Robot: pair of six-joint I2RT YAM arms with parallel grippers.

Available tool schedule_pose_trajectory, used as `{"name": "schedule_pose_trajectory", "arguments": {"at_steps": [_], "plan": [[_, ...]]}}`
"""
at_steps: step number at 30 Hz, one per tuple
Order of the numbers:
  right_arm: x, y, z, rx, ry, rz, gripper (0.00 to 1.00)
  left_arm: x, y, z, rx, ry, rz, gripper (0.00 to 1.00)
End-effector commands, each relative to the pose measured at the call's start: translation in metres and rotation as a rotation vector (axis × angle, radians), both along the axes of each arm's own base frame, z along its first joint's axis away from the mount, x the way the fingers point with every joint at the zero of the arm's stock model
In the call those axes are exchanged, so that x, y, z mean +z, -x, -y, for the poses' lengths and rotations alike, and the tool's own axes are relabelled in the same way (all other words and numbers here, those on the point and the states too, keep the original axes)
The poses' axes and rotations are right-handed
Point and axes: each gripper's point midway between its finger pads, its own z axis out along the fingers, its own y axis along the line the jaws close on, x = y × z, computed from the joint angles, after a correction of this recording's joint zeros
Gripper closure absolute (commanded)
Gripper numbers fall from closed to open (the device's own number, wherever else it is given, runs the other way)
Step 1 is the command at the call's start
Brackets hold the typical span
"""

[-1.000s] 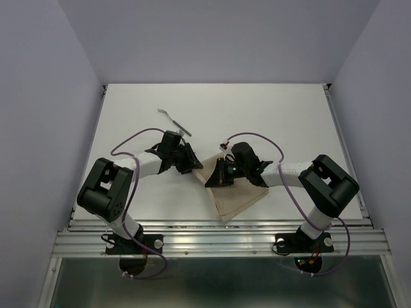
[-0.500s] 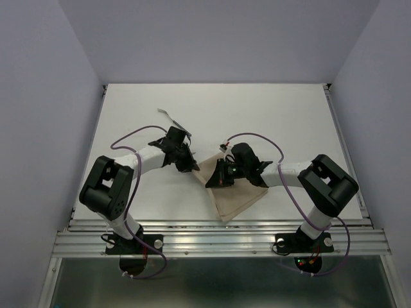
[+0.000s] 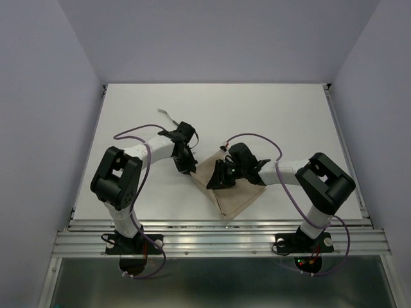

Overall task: Fold the napkin into a case and place the utensils inside
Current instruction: Fold the lower triangle-folded napkin at the center of the board.

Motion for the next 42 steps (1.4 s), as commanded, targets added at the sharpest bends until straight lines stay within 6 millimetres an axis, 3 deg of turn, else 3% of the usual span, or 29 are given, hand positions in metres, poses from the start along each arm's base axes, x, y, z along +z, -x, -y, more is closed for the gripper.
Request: {"name": "schedule_pose_trajectory", "arguments": {"at_steps": [1, 5, 10, 16, 25, 29, 31, 33, 38, 42], "plan": [[0.000, -0.004, 0.011, -0.003, 0.084, 0.041, 0.64, -0.010, 0.009, -0.012, 0.013, -0.119, -0.122, 1.00], [-0.005, -0.003, 0.018, -0.014, 0.120, 0.046, 0.61, -0.013, 0.008, -0.009, 0.009, -0.170, -0.158, 1.00], [-0.007, 0.002, 0.030, -0.022, 0.157, 0.059, 0.49, -0.013, 0.009, -0.003, 0.026, -0.148, -0.157, 1.00], [0.009, 0.015, 0.041, -0.008, 0.161, 0.093, 0.34, -0.016, 0.012, -0.003, 0.038, -0.154, -0.178, 1.00], [0.019, 0.051, 0.036, 0.057, 0.234, 0.170, 0.18, -0.015, 0.010, 0.001, 0.056, -0.149, -0.191, 1.00], [0.021, 0.058, 0.030, 0.076, 0.314, 0.245, 0.11, -0.015, 0.008, 0.003, 0.058, -0.147, -0.191, 1.00], [0.026, 0.051, 0.026, 0.050, 0.364, 0.316, 0.08, -0.016, 0.009, 0.003, 0.058, -0.149, -0.194, 1.00], [0.018, 0.054, 0.028, 0.052, 0.447, 0.358, 0.05, -0.017, 0.010, 0.003, 0.057, -0.151, -0.200, 1.00], [0.000, 0.060, 0.021, 0.088, 0.577, 0.415, 0.08, -0.019, 0.012, 0.002, 0.060, -0.154, -0.206, 1.00], [-0.008, 0.060, 0.019, 0.080, 0.626, 0.441, 0.35, -0.017, 0.012, 0.002, 0.058, -0.156, -0.203, 1.00]]}}
